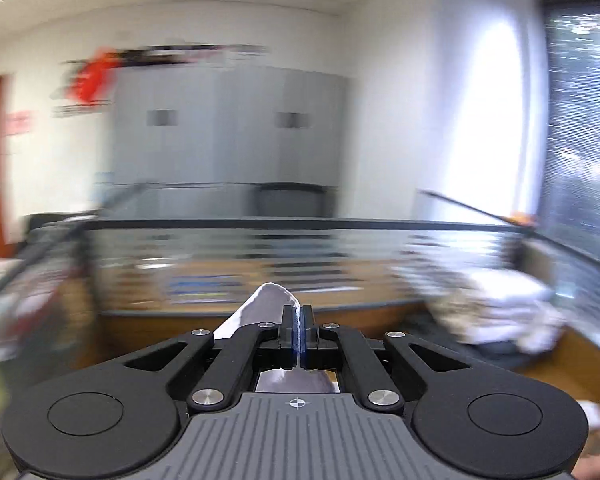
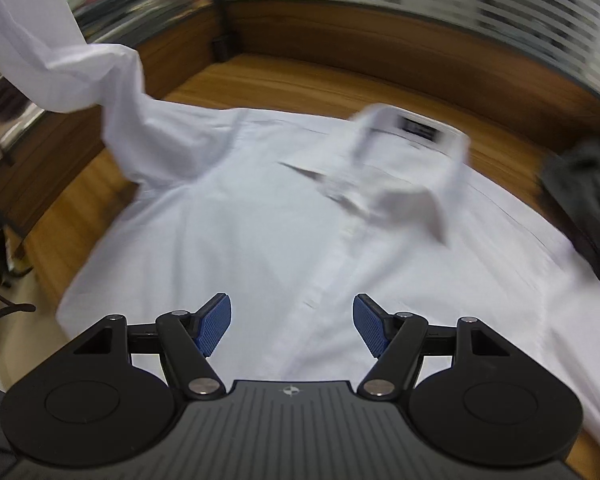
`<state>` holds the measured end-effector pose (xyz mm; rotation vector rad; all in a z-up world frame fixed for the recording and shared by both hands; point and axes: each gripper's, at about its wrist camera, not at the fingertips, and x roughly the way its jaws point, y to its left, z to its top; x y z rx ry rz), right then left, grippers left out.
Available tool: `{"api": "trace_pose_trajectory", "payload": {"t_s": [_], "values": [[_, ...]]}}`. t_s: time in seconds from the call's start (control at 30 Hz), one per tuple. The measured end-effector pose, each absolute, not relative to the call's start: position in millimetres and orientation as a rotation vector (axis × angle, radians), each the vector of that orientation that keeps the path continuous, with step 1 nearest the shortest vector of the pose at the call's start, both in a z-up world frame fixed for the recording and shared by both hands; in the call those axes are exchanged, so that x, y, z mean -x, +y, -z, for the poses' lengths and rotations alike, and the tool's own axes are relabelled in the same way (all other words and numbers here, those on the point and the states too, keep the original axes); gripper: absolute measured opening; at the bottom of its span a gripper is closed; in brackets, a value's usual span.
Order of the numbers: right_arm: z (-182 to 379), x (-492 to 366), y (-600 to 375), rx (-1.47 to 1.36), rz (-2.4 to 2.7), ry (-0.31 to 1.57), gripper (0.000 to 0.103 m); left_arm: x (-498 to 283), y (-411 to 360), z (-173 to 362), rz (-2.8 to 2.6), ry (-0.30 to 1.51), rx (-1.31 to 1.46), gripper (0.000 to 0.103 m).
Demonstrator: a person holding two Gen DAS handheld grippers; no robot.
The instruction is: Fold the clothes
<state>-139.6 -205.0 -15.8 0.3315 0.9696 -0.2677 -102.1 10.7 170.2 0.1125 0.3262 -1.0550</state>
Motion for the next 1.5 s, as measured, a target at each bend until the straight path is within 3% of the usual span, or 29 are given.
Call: {"api": "trace_pose_trajectory", "payload": {"t_s": [0.17,0.37,0.4,0.43,0.5,0.53,0.9,1.23,1.5], "values": [[19,198,-226,-0.431,0.433,0.962,0.073,144,-64,-137,1.364,0.412,-0.241,0.003],[31,267,-226,-0.54,0.604,0.949,0.074,181,-133,-56,1.581,0.609,-0.378,0.005],[33,275,-224,-0.554,0.627,0.946,0.074,185,-140,-41,1.605,0.631,-0.396,0.008],[35,282,-223,-0.567,0.646,0.947,0.074,188,-144,-29,1.614,0.642,-0.418,0.02],[39,294,-220,-0.591,0.682,0.95,0.074,191,-148,-8,1.608,0.67,-0.454,0.033],[41,300,-219,-0.6,0.699,0.952,0.074,189,-150,-1,1.602,0.689,-0.467,0.033],[44,326,-201,-0.719,0.851,0.921,0.074,87,-104,18,1.381,0.842,-0.471,0.039],[36,311,-184,-0.858,0.937,0.756,0.073,-33,-64,62,1.132,0.907,-0.487,0.044],[63,294,-201,-0.937,0.98,0.735,0.073,-78,-86,65,1.065,0.937,-0.418,0.044]]}}
